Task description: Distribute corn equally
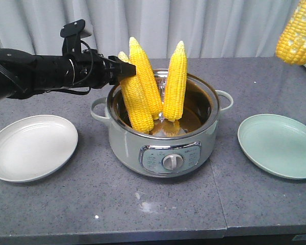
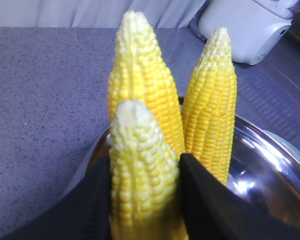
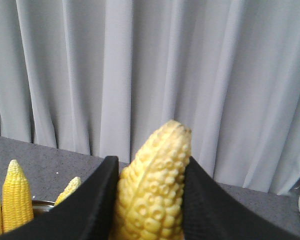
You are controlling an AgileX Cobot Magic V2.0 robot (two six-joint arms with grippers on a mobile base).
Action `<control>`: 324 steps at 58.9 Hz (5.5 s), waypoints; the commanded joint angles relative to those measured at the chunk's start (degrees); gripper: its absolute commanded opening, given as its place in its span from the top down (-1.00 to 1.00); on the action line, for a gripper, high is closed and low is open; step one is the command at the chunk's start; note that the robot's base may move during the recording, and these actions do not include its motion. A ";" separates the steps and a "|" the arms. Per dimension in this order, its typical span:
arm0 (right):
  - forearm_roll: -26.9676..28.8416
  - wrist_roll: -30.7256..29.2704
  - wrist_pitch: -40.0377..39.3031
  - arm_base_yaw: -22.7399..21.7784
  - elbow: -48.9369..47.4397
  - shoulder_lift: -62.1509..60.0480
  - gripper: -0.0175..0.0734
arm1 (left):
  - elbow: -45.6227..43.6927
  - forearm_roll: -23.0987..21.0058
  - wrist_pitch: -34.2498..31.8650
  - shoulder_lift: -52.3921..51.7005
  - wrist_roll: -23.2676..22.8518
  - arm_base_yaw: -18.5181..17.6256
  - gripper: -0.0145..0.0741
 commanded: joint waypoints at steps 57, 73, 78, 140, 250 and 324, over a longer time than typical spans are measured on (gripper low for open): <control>-15.20 15.51 16.72 -8.02 -1.58 22.97 0.63 | 6.81 0.56 -14.77 -31.99 1.24 21.19 0.69; -15.44 14.45 16.22 -7.97 -1.58 32.19 0.60 | 21.24 0.56 -7.02 -31.37 1.36 24.88 0.69; -15.57 14.22 15.67 -7.97 -1.58 33.92 0.59 | 23.50 0.56 -5.36 -31.37 1.36 25.00 0.69; -14.89 15.99 20.45 -7.97 -12.56 36.16 -0.64 | 30.12 0.56 1.65 -29.84 5.74 25.17 0.63; 22.00 5.23 35.84 4.79 -34.27 36.16 -0.62 | 13.73 -0.05 -22.33 -30.53 -2.72 24.97 -0.24; -16.34 20.64 12.79 21.23 -34.08 47.62 0.44 | 4.97 0.49 -12.98 -21.83 -2.68 14.24 -0.21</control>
